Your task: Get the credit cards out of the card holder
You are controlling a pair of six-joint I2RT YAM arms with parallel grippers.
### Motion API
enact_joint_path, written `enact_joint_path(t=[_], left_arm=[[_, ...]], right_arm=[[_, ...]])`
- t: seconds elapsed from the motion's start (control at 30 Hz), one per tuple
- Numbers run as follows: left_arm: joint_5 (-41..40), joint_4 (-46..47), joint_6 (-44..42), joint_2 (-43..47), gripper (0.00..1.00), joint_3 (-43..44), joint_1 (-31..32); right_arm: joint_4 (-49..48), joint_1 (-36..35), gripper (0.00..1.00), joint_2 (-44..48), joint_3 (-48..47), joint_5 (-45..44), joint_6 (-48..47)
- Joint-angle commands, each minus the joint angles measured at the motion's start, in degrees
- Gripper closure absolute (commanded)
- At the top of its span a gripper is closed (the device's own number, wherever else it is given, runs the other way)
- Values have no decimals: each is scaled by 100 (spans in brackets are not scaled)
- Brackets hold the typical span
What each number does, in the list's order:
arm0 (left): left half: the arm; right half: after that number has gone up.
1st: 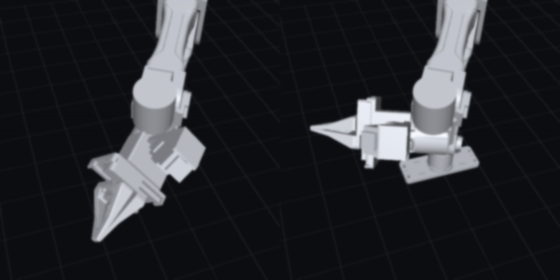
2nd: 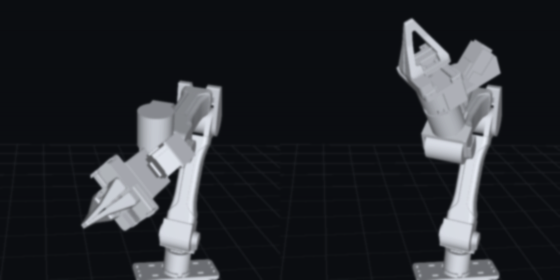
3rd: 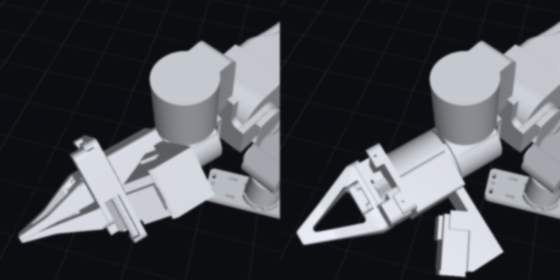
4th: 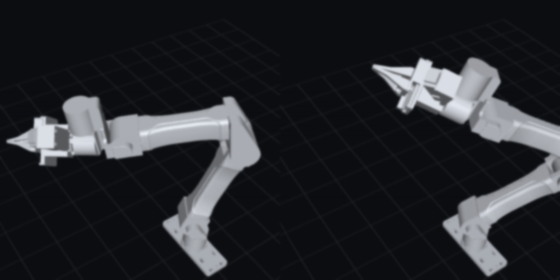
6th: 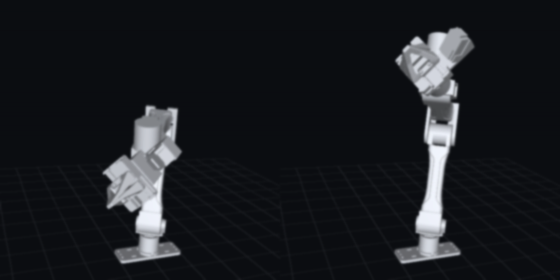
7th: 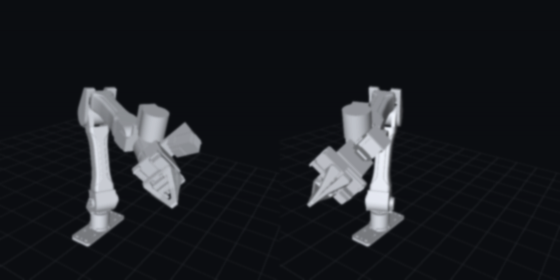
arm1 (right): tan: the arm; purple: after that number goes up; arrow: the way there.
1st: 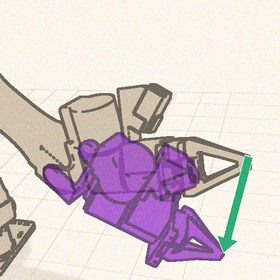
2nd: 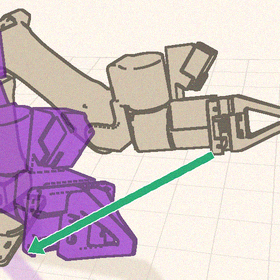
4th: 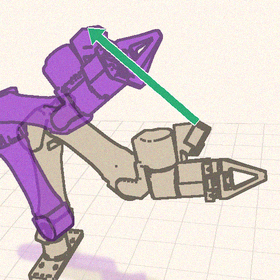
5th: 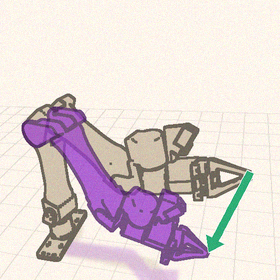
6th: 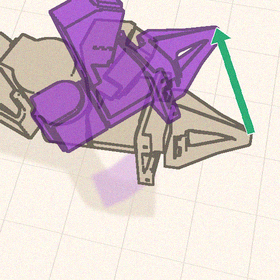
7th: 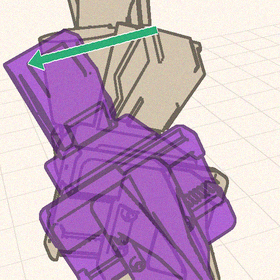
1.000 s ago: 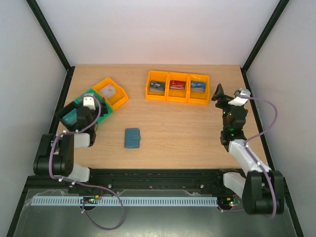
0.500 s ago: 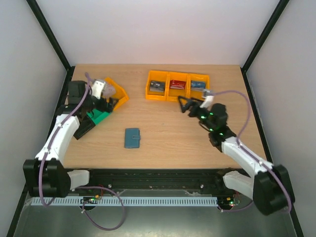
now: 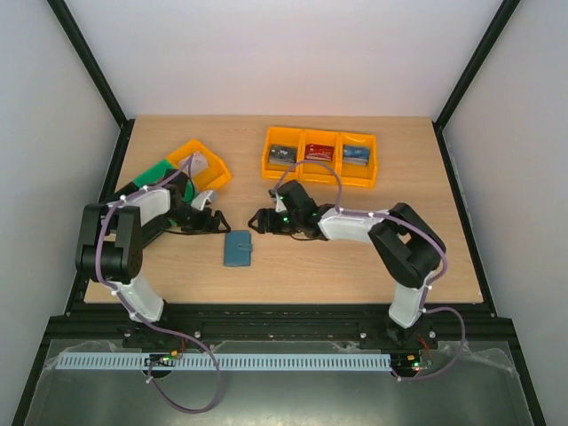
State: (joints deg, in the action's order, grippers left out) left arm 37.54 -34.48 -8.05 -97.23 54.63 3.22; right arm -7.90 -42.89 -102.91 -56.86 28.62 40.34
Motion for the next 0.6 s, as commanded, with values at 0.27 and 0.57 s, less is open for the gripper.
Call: enact_joint_path(t=[0.27, 0.57], left_arm=[[832, 451, 499, -909, 25, -248, 470], [1135, 678, 540, -685, 44, -410, 759]], right_arm=[[589, -281, 37, -663, -711, 600, 547], [298, -287, 42, -800, -607, 866, 846]])
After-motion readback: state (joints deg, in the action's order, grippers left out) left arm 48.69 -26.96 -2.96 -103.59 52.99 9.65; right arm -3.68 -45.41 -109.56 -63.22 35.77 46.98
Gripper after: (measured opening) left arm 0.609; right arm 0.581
